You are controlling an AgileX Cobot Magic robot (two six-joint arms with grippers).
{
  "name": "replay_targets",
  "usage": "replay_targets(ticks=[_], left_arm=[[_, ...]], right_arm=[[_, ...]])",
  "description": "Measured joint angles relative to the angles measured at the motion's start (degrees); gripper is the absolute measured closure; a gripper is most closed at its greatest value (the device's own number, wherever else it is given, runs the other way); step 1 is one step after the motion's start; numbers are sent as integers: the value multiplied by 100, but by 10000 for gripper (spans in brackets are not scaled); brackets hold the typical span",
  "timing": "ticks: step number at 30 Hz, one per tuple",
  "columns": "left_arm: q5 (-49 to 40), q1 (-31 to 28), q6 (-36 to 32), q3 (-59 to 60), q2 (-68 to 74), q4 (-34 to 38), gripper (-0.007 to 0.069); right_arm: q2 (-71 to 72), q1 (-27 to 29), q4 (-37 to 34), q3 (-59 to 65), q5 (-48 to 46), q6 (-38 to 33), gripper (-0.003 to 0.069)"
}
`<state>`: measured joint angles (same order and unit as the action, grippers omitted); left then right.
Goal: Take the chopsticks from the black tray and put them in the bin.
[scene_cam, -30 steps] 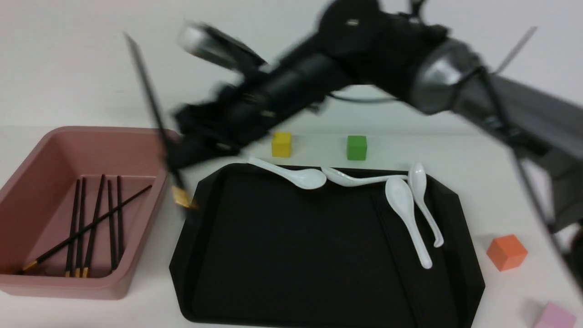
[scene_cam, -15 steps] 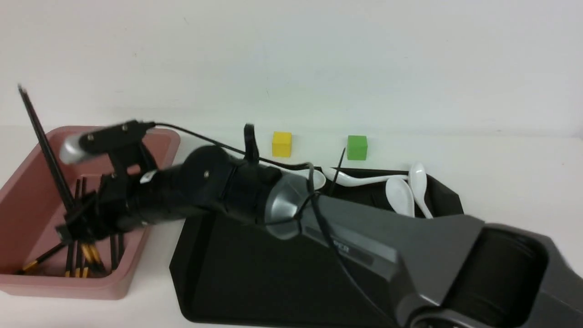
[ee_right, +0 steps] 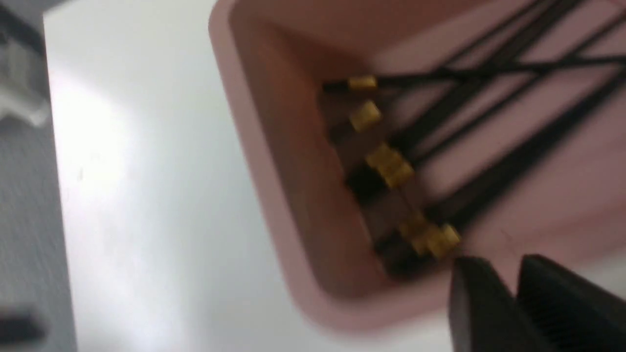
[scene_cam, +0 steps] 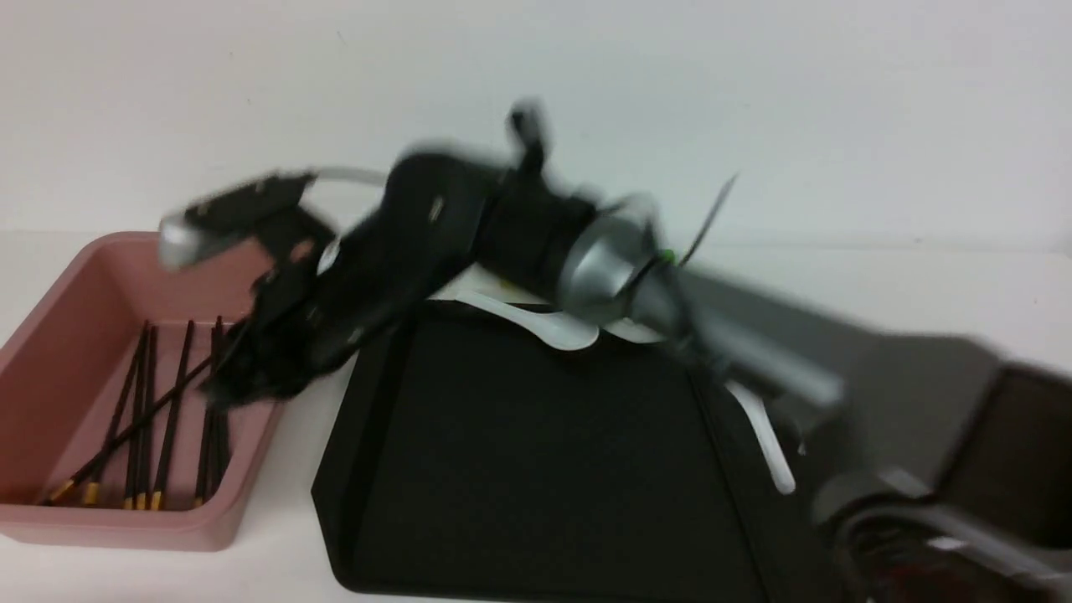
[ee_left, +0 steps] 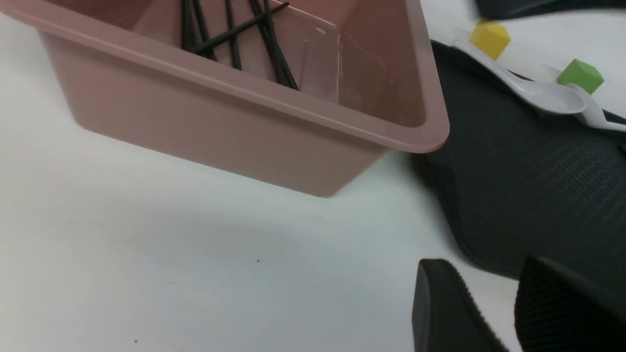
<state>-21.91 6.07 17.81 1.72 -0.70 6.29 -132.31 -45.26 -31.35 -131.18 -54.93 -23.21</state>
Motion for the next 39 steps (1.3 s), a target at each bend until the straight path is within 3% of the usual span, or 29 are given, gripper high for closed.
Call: replay_targets(ticks=[4, 13, 18, 23, 32, 34, 37, 39], left_arm=[[0, 0, 0, 0, 0, 0, 386], [0, 0, 0, 0, 0, 0, 386], [0, 0, 0, 0, 0, 0, 386], [0, 0, 0, 0, 0, 0, 386], [0, 0, 0, 0, 0, 0, 386], [-4, 0, 0, 0, 0, 0, 386], [-4, 0, 0, 0, 0, 0, 386], [-4, 0, 0, 0, 0, 0, 386]], right_arm=[[675, 160, 903, -251, -1328, 91, 663], [2390, 282, 3230, -252, -1726, 1569, 671], [3618, 281, 4222, 517, -1744, 2015, 670], [4841, 287, 4602, 1599, -1778, 2202, 667], [7966, 287, 4773, 4510, -1770, 3274, 663], [8697, 287, 4773, 5337, -1499, 3376, 663], [10049, 287, 4815, 7034, -145, 3619, 663], [10660, 287, 4815, 8286, 1240, 3819, 663]])
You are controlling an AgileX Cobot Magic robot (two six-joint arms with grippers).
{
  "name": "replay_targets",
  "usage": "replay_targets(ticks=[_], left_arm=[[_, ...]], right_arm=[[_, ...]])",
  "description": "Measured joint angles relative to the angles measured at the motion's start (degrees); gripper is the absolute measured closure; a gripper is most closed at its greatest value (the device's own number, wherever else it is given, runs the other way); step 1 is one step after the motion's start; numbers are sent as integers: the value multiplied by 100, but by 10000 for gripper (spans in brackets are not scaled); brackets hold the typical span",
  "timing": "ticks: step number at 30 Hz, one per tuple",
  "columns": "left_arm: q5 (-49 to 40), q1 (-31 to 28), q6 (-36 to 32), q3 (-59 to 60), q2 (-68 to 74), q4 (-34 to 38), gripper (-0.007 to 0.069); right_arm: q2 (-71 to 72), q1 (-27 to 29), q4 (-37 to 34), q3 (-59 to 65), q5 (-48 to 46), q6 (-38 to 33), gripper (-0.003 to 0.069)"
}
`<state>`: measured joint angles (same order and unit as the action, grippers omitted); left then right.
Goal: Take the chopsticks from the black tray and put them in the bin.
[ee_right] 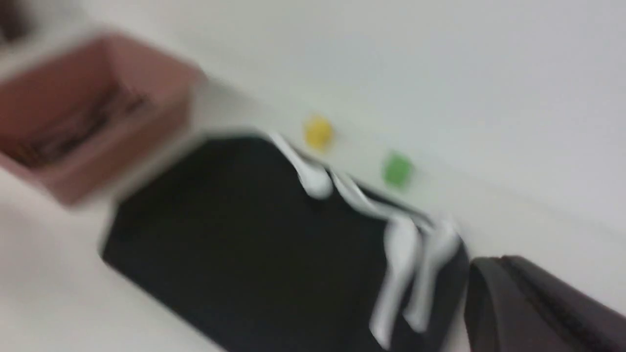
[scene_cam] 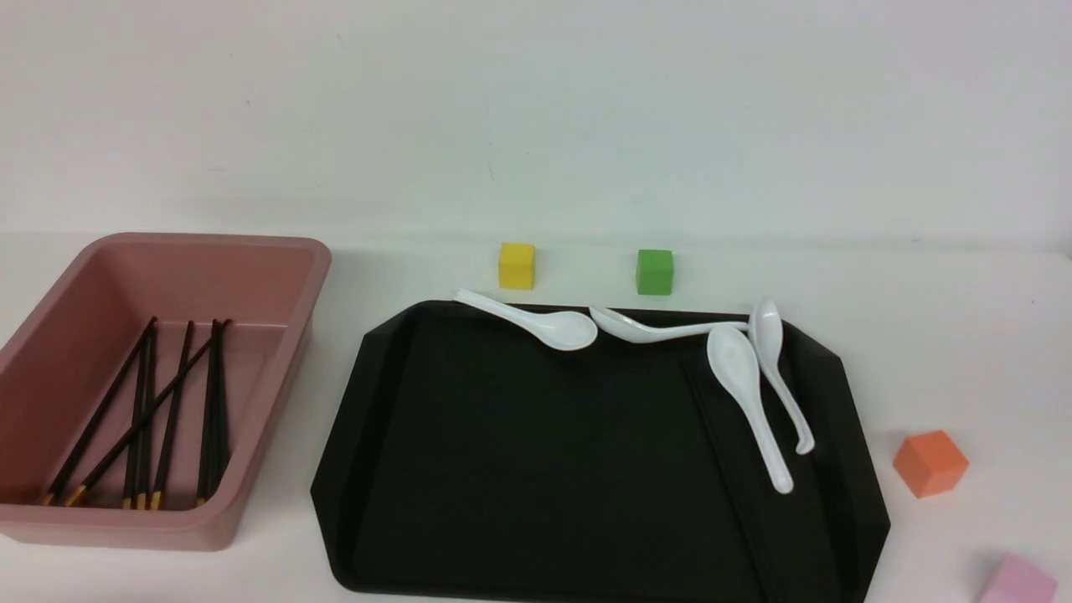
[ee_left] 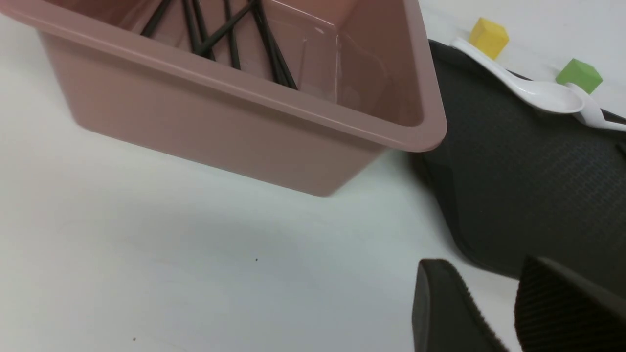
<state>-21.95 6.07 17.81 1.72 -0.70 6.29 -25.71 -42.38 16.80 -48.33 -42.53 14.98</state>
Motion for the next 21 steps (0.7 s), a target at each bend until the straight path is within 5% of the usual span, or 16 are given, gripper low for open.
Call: replay_targets(ticks=[8, 21], left_arm=[[-6, 0, 0, 0, 0, 0, 386], [-6, 0, 0, 0, 0, 0, 386]], right_arm=[[-51, 0, -240, 1920, 2327, 154, 657], [-187, 0, -240, 1989, 2834, 178, 650]])
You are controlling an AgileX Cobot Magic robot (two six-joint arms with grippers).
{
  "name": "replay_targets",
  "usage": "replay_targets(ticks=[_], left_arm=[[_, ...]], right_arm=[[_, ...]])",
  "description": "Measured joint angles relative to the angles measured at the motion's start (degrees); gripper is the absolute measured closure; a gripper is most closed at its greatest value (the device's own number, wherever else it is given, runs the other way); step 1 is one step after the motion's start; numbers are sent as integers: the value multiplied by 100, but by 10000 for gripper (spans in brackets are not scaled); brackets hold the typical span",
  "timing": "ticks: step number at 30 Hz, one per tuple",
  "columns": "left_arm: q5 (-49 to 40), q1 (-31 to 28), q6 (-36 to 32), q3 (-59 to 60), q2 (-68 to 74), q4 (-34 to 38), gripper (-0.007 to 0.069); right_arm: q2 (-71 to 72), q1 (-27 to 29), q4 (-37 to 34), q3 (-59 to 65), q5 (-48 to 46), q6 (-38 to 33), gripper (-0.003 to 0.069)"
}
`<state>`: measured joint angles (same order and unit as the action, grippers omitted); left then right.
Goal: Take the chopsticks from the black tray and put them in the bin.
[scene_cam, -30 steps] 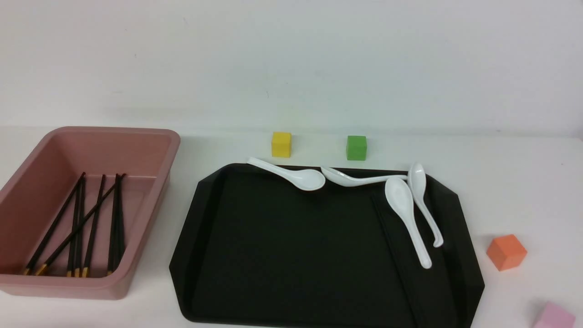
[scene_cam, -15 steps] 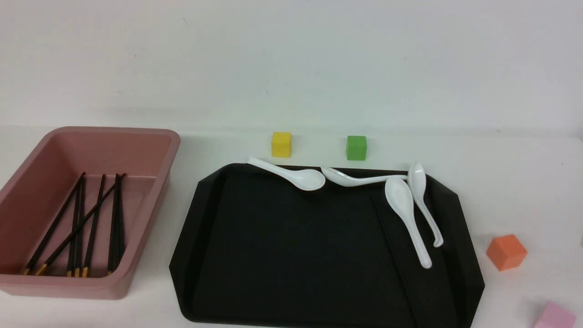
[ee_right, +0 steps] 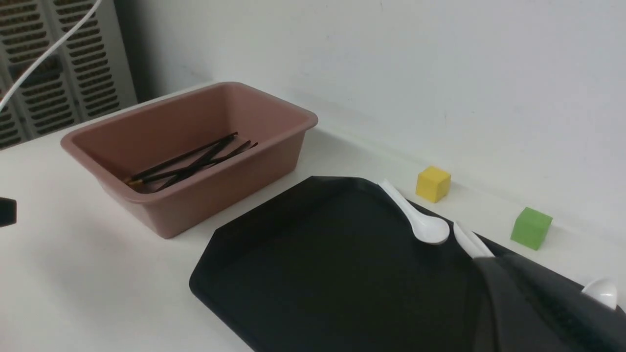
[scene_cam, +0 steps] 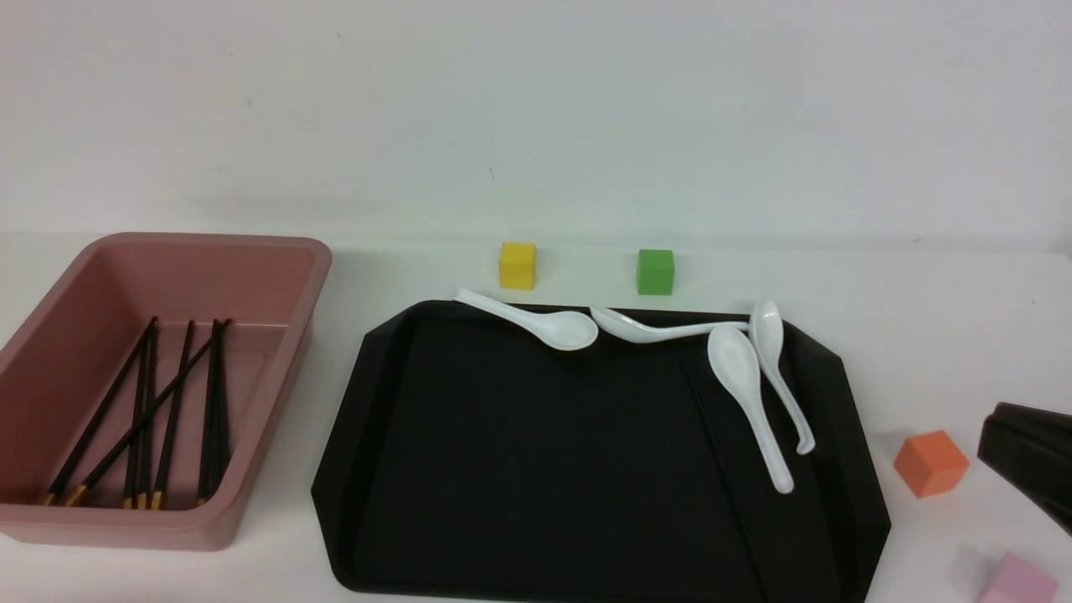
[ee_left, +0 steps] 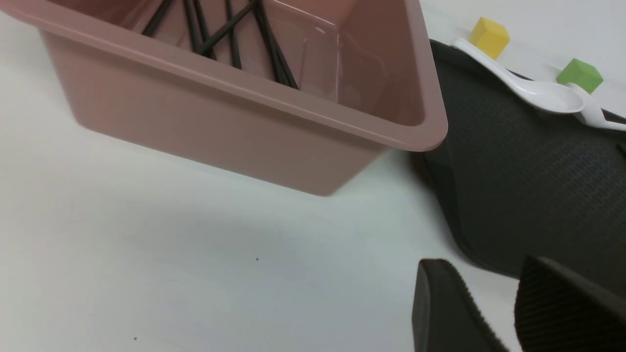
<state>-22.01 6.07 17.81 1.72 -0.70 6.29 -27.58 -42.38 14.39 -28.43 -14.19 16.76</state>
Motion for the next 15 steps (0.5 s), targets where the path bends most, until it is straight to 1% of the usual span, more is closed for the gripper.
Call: replay_targets(ticks=[15], left_arm=[[0, 0, 0, 0, 0, 0, 386]], right_arm=[[0, 0, 0, 45, 95, 6, 636]])
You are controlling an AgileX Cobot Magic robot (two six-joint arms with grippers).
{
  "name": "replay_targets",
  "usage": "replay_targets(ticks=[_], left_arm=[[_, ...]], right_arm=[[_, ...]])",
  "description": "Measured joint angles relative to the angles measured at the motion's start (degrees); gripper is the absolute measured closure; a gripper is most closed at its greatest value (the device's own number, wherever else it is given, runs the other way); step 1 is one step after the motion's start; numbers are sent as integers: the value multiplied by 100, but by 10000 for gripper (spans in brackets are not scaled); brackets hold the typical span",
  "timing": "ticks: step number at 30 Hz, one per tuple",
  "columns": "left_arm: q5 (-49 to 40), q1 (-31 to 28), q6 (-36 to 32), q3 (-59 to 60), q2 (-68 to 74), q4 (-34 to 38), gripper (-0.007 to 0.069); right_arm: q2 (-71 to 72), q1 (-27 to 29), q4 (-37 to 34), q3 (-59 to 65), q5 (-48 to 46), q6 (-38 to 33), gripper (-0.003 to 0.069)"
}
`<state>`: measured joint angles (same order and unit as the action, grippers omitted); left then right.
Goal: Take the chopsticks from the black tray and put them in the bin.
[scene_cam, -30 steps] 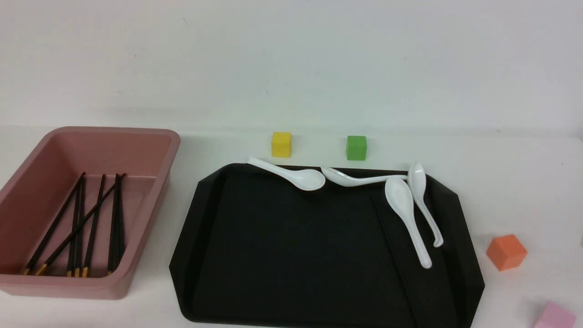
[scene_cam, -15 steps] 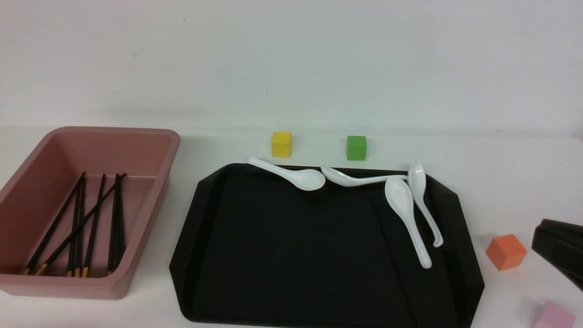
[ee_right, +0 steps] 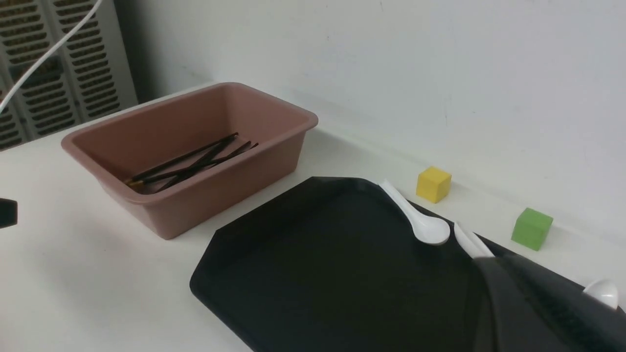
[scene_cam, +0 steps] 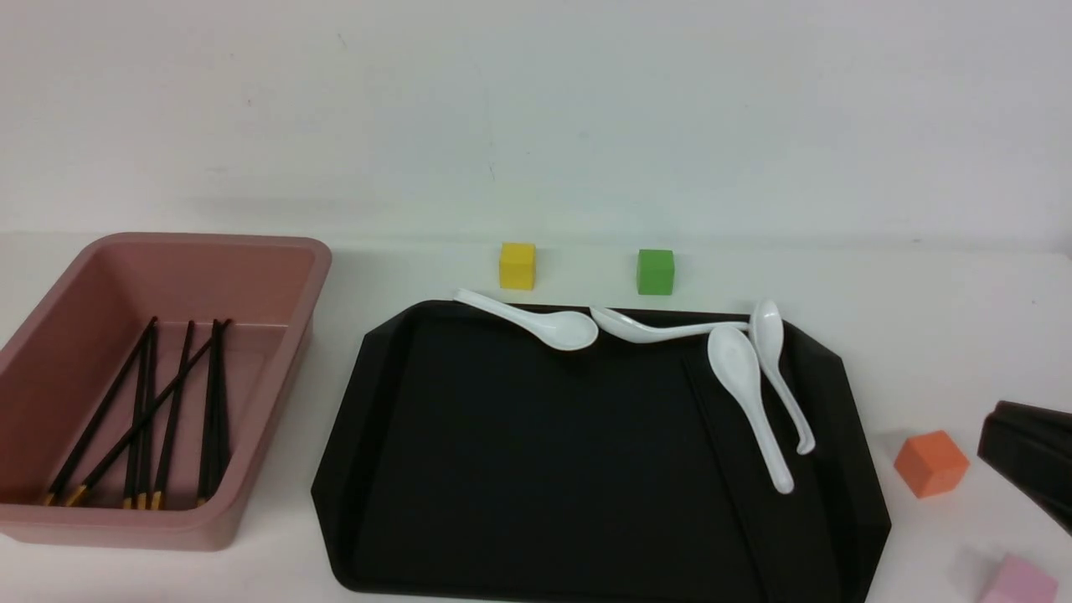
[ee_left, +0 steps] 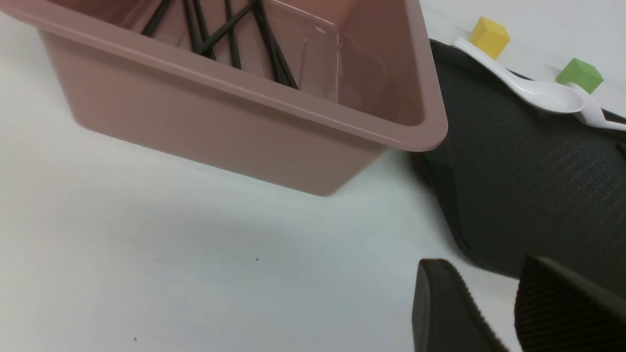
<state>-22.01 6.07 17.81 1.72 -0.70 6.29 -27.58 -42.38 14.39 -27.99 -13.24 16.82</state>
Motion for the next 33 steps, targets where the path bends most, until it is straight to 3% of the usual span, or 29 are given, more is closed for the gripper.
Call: replay_targets(ticks=[10, 18, 27, 33], left_arm=[[0, 0, 0, 0, 0, 0, 386], [0, 0, 0, 0, 0, 0, 386], [0, 0, 0, 0, 0, 0, 386], [0, 0, 0, 0, 0, 0, 386]], right_arm=[[17, 253, -133, 375, 154, -274, 624], [361, 1378, -460, 613, 159, -325, 614], [1774, 3080, -777, 1834, 153, -513, 600], [2360, 3614, -887, 2646, 139, -568, 594]])
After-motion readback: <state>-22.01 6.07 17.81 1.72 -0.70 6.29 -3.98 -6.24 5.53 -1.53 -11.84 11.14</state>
